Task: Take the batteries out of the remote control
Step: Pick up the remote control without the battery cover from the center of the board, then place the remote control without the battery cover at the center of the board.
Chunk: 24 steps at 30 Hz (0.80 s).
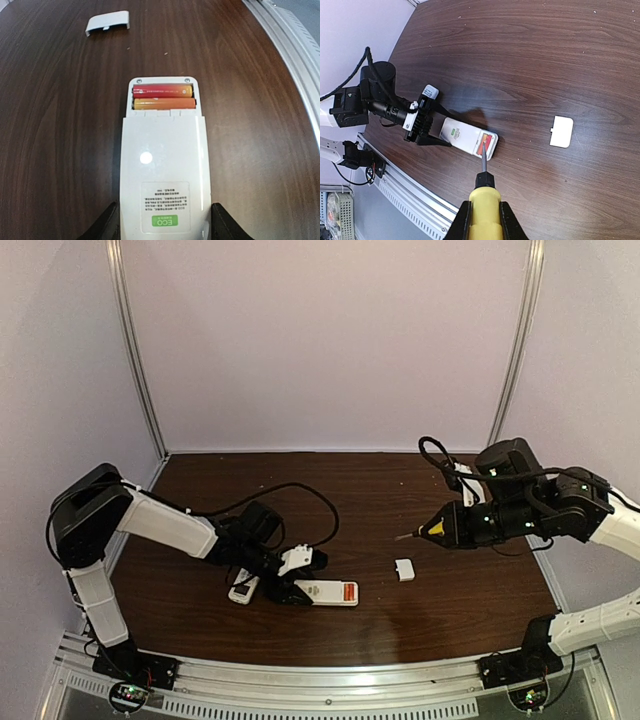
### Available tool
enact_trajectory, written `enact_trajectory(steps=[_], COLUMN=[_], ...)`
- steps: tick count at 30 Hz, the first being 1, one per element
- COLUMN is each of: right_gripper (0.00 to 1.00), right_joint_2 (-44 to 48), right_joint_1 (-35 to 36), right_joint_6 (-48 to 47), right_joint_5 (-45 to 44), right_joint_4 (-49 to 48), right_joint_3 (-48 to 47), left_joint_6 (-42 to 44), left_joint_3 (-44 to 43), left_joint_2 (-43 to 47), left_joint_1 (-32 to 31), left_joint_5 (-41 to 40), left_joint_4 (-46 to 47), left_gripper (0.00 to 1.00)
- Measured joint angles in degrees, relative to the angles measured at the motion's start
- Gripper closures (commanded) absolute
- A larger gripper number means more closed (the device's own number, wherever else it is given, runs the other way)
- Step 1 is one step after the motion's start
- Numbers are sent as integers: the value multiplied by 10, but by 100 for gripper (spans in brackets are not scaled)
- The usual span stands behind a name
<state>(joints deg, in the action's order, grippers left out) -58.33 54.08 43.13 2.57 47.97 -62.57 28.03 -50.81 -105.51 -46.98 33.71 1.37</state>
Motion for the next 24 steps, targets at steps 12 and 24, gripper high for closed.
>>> enact_trajectory(steps=[12, 24], right_gripper=[100, 100], right_joint_2=[56, 64], right_joint_1=[0, 0], right_joint_6=[-8, -7], right_joint_5=[-7, -13], right_joint_4=[9, 11], right_joint_3=[22, 28], left_joint_6=[-34, -61], left_joint_3=[34, 39], left_joint_2=[22, 28], left_joint_1=[-74, -74], left_joint_5=[11, -16], left_joint_4=[2, 22], left_gripper=[42, 3])
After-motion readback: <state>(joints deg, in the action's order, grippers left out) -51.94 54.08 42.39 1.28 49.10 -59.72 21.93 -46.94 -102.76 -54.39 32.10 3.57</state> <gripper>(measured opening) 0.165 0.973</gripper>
